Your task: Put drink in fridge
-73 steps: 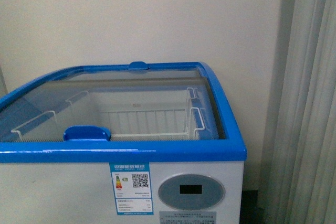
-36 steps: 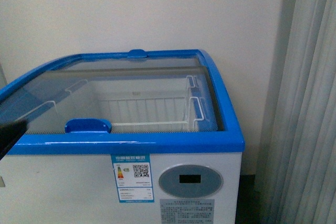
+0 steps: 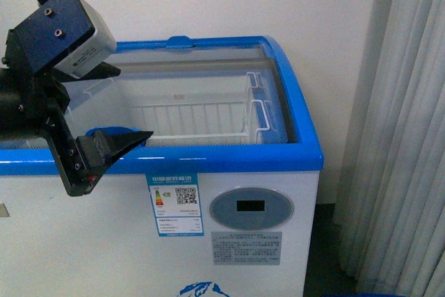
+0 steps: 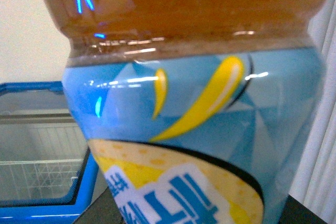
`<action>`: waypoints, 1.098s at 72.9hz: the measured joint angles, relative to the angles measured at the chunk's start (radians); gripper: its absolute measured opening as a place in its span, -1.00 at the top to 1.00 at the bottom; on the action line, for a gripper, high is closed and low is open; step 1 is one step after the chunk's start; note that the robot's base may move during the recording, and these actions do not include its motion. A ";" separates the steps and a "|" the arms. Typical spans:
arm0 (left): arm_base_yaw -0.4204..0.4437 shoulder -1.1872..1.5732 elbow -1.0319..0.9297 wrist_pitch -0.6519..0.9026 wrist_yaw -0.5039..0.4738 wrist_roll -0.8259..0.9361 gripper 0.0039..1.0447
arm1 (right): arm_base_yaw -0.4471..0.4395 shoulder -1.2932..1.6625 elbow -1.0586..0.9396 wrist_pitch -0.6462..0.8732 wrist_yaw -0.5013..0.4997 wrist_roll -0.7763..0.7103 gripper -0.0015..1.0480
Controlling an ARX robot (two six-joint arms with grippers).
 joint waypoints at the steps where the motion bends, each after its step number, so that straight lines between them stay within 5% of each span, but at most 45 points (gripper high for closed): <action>1: 0.001 0.005 0.007 -0.008 0.002 0.011 -0.85 | 0.000 0.000 0.000 0.000 0.000 0.000 0.30; 43: 0.108 0.153 0.306 -0.370 0.022 0.428 -0.85 | 0.000 0.000 0.000 0.000 0.000 0.000 0.30; 80: 0.103 0.308 0.491 -0.381 0.068 0.456 -0.85 | 0.000 0.000 0.000 0.000 0.000 0.000 0.30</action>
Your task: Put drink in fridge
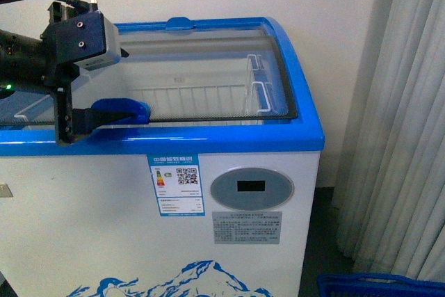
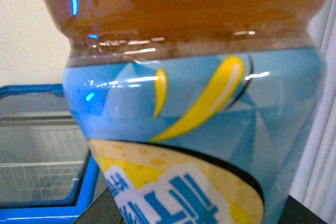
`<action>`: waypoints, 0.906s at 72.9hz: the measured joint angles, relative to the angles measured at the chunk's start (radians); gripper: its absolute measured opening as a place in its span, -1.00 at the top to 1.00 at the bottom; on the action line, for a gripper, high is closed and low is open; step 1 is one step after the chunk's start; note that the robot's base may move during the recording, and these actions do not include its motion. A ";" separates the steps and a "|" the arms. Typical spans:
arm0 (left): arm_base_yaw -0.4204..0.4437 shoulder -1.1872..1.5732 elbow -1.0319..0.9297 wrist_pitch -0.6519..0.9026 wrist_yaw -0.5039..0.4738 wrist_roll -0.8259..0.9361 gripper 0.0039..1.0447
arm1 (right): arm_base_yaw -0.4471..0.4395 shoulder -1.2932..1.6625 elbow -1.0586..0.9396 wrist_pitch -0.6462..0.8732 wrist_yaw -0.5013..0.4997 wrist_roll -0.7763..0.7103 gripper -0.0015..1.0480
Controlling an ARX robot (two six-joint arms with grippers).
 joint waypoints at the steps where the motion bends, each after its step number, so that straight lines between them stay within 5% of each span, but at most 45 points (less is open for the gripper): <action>1: 0.000 0.008 0.014 0.002 0.000 -0.001 -0.85 | 0.000 0.000 0.000 0.000 0.000 0.000 0.30; 42: -0.054 0.443 0.706 0.109 -0.275 -0.051 -0.85 | 0.000 0.000 0.000 0.000 0.000 0.000 0.30; 66: -0.055 0.445 0.653 0.358 -0.525 -0.262 -0.85 | 0.000 0.000 0.000 0.000 0.000 0.000 0.30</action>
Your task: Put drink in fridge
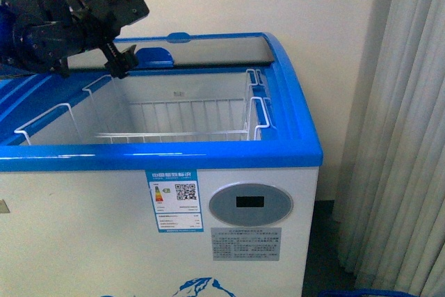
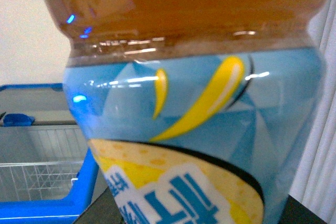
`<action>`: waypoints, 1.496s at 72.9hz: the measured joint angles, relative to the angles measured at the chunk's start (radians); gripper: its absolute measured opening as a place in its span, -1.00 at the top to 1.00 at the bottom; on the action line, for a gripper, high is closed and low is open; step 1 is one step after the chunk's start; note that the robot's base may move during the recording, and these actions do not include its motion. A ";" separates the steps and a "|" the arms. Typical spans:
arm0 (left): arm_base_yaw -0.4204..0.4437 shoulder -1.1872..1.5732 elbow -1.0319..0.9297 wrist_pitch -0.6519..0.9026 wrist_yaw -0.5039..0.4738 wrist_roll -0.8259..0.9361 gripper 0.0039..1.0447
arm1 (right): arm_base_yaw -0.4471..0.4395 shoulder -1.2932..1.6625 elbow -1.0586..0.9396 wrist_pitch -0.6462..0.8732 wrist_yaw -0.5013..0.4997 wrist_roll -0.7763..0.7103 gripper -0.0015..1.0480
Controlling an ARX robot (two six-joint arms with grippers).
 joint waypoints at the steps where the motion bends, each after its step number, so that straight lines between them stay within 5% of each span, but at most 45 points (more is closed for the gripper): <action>1: 0.000 -0.010 -0.015 0.000 -0.008 -0.020 -0.85 | 0.000 0.000 0.000 0.000 0.000 0.000 0.30; 14: 0.008 -0.219 -0.327 0.006 -0.112 -0.307 -0.85 | 0.000 0.000 0.000 0.000 0.000 0.000 0.30; 33: 0.017 -0.703 -0.896 -0.039 -0.028 -0.839 -0.85 | 0.000 0.000 0.000 0.000 0.000 0.000 0.30; 37: 0.024 -0.838 -1.037 -0.048 0.000 -0.924 -0.85 | -0.029 0.027 0.045 -0.110 -0.078 -0.010 0.30; 40: 0.033 -0.974 -1.197 0.057 -0.083 -1.019 -0.69 | -0.130 0.109 0.191 -0.417 -0.269 -0.072 0.31; 43: 0.040 -1.049 -1.286 0.130 -0.121 -1.059 -0.57 | -0.182 0.160 0.240 -0.529 -0.355 -0.127 0.31; 56: 0.072 -1.409 -1.638 0.161 -0.159 -1.130 -0.03 | -0.198 0.410 0.340 -0.483 -0.441 -0.340 0.31; 80: 0.069 -1.580 -1.840 0.175 -0.153 -1.146 0.95 | 0.016 1.069 0.873 -0.487 -0.354 -0.857 0.31; 109: 0.069 -1.764 -1.955 0.111 -0.153 -1.150 0.96 | 0.308 1.841 1.858 -0.867 -0.260 -1.287 0.31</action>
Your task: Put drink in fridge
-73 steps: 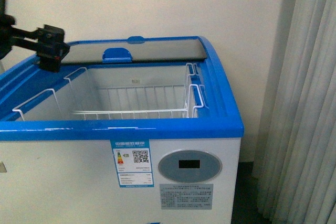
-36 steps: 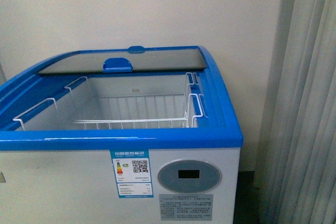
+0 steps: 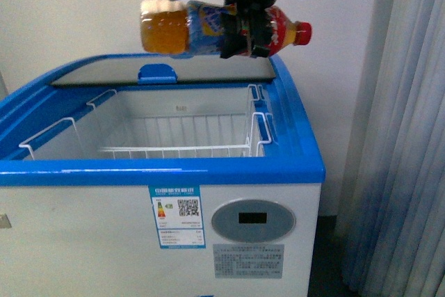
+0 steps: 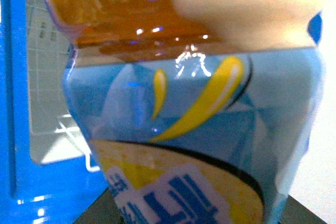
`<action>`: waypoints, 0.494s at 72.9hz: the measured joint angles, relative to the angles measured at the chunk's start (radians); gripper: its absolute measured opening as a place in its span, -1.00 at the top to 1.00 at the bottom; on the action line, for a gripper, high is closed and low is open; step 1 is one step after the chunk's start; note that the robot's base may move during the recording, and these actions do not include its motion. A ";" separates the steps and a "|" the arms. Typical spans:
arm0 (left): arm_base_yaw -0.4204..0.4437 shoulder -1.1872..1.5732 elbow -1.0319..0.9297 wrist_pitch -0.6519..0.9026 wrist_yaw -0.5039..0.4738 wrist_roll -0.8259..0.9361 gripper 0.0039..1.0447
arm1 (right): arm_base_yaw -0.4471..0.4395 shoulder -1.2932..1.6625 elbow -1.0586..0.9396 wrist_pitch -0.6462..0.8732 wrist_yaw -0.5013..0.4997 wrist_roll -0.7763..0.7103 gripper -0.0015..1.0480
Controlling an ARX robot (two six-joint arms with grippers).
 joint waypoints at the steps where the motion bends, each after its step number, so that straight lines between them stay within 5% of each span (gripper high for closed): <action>1: 0.000 -0.006 -0.003 -0.003 0.000 0.000 0.96 | 0.000 0.000 0.000 0.000 0.000 0.000 0.31; 36: 0.000 -0.241 -0.088 -0.140 -0.001 -0.001 0.96 | 0.032 0.325 0.322 0.022 0.052 -0.140 0.31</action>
